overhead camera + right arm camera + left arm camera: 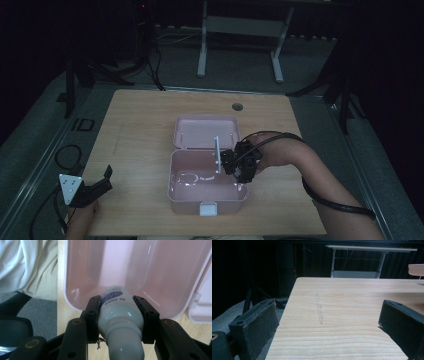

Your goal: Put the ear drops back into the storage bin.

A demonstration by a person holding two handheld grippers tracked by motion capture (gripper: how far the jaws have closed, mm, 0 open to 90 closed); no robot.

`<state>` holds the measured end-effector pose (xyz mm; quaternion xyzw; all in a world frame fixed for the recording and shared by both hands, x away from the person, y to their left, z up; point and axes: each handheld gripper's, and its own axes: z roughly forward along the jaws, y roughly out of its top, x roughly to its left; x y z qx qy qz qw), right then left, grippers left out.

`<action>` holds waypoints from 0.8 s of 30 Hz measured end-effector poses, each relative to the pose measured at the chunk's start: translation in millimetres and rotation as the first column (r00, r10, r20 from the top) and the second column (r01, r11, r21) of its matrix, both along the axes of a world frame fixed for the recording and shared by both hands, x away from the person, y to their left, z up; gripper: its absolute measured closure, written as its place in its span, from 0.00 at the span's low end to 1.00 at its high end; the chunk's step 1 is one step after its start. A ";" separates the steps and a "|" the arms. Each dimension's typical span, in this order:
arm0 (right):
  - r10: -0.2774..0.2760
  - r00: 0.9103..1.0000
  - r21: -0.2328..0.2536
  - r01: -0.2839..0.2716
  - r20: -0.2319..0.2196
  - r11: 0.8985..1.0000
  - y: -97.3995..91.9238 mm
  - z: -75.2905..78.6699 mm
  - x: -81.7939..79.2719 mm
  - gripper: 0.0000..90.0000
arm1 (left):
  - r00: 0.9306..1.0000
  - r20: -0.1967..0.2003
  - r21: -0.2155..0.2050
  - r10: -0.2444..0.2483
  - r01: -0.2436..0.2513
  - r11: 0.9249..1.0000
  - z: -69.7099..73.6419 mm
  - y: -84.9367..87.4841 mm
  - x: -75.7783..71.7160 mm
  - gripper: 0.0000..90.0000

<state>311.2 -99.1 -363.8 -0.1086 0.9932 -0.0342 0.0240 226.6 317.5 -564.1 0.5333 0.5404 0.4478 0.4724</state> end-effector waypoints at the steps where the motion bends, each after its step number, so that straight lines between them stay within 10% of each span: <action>1: 0.001 1.000 0.002 -0.001 -0.001 1.000 1.8 -0.1 -0.4 0.66 | 1.000 0.000 0.000 0.000 0.000 1.000 0.0 0.0 0.0 0.03; 24: 0.038 0.996 -0.065 -0.044 -0.079 0.997 18.1 -67.7 2.9 0.66 | 1.000 0.001 0.000 -0.004 0.004 1.000 0.0 -0.4 0.3 0.03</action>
